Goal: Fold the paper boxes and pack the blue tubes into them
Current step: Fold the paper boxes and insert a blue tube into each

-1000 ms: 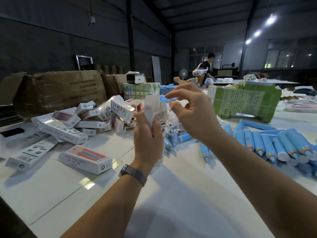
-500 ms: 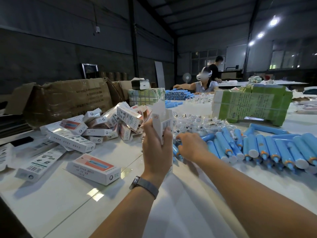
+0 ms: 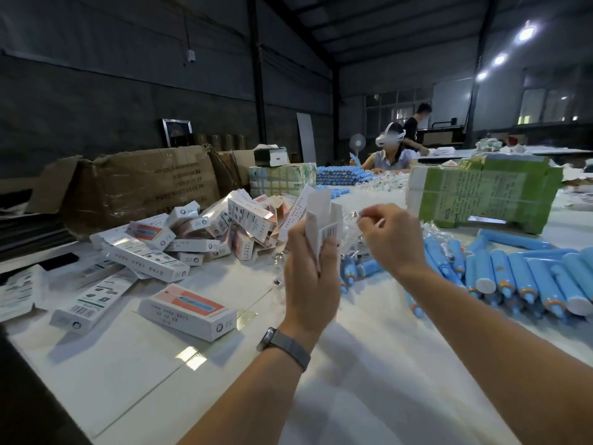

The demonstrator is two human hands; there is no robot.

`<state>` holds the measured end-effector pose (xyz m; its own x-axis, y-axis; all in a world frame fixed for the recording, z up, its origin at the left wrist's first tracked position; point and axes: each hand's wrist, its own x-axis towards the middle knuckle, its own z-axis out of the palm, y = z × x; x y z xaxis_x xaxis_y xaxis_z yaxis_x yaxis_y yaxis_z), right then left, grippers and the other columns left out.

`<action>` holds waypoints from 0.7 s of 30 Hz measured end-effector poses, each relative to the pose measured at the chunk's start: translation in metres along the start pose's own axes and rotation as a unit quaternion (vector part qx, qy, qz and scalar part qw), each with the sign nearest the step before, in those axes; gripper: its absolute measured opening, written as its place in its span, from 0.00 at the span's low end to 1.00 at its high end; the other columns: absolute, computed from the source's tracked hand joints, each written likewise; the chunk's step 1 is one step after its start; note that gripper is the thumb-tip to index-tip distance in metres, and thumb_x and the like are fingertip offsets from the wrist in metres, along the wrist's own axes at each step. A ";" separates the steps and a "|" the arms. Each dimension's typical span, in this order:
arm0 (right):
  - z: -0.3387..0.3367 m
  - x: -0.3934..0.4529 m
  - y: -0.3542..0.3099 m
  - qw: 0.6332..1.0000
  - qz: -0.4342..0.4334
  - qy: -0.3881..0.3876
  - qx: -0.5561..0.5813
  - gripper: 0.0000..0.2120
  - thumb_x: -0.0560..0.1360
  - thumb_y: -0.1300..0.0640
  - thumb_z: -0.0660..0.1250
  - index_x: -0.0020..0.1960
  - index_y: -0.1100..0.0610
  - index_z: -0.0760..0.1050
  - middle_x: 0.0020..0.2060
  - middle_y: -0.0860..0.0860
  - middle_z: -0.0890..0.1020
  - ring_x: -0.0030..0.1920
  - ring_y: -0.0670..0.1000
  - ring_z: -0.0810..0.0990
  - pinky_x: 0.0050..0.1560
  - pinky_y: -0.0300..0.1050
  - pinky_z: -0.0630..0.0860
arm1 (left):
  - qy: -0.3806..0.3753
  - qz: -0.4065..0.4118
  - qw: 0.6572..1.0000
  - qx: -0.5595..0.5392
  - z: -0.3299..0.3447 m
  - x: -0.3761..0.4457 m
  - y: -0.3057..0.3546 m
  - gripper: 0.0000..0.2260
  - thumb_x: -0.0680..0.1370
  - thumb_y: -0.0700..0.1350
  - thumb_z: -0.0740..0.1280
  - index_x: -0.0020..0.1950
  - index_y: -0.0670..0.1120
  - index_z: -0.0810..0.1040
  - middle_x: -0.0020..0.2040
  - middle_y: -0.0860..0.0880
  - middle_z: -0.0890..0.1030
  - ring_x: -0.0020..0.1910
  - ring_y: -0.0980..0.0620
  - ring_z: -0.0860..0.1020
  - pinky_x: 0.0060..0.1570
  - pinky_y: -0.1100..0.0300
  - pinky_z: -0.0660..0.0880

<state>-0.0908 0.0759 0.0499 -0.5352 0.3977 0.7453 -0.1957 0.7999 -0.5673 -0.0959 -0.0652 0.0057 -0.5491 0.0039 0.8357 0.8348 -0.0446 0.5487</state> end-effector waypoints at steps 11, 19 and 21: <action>-0.089 -0.008 -0.078 0.968 -0.095 0.091 0.213 0.07 0.68 0.58 0.68 0.42 0.46 0.76 0.33 0.40 0.80 0.33 0.39 0.75 0.37 0.35 0.74 | -0.027 0.020 0.999 0.028 0.006 -0.009 0.016 0.09 0.80 0.46 0.63 0.57 0.47 0.66 0.50 0.52 0.77 0.47 0.51 0.80 0.42 0.48 0.80; -0.083 -0.015 -0.075 0.980 -0.185 0.026 0.065 0.04 0.70 0.59 0.68 0.43 0.52 0.80 0.32 0.36 0.76 0.32 0.38 0.74 0.35 0.26 0.67 | -0.018 0.009 1.000 0.009 0.008 -0.010 0.017 0.08 0.80 0.46 0.61 0.58 0.46 0.67 0.49 0.55 0.78 0.44 0.57 0.79 0.41 0.56 0.78; -0.083 -0.014 -0.075 0.981 -0.157 0.000 0.112 0.05 0.68 0.58 0.68 0.40 0.49 0.79 0.27 0.35 0.76 0.28 0.39 0.73 0.31 0.26 0.65 | -0.020 0.010 1.000 0.003 0.008 -0.009 0.016 0.08 0.80 0.46 0.61 0.57 0.46 0.67 0.49 0.56 0.77 0.45 0.59 0.78 0.41 0.61 0.77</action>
<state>0.0001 0.0478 0.1109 -0.4194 0.1466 0.8959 -0.5264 0.7647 -0.3716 -0.0774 -0.0578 0.0070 -0.5306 0.0422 0.8466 0.8457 -0.0397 0.5321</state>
